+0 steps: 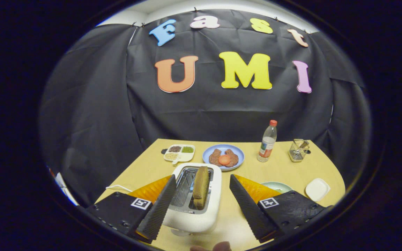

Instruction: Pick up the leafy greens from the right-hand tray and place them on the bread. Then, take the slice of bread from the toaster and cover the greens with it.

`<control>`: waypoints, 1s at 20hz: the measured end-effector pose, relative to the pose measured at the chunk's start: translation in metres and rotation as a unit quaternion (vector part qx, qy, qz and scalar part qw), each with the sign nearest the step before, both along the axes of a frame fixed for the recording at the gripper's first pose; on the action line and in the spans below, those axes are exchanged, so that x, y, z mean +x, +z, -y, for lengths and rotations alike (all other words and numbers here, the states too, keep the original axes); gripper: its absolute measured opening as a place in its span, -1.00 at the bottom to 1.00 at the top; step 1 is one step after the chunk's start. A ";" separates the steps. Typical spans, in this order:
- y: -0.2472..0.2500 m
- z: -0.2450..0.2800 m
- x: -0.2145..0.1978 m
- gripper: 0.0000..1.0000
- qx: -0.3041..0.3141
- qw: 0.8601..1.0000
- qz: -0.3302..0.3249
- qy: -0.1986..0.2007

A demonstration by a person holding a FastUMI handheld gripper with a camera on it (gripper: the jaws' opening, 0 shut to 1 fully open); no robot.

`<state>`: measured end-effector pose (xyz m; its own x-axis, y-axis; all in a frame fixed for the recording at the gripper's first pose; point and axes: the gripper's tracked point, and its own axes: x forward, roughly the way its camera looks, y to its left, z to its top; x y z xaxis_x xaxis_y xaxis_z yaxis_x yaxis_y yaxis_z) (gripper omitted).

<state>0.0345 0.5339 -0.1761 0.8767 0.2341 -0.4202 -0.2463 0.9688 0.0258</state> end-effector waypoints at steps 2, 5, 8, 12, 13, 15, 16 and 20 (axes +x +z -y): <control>-0.013 -0.005 0.015 0.93 -0.003 1.000 -0.010 -0.016; -0.030 -0.005 0.029 0.76 -0.002 0.999 -0.028 -0.039; -0.040 -0.009 0.038 0.52 -0.006 0.998 -0.042 -0.046; -0.048 -0.014 0.039 -0.08 -0.007 0.997 -0.062 -0.042; -0.049 -0.016 0.037 -0.23 -0.001 0.997 -0.069 -0.039; -0.047 -0.010 0.040 -0.52 0.002 0.996 -0.072 -0.053; -0.042 -0.009 0.039 -0.66 0.005 0.996 -0.078 -0.051; -0.005 -0.003 0.027 -0.82 0.052 0.995 -0.074 -0.039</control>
<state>0.0617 0.5365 -0.1806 0.8241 0.2169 -0.5233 -0.1571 0.9751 0.1567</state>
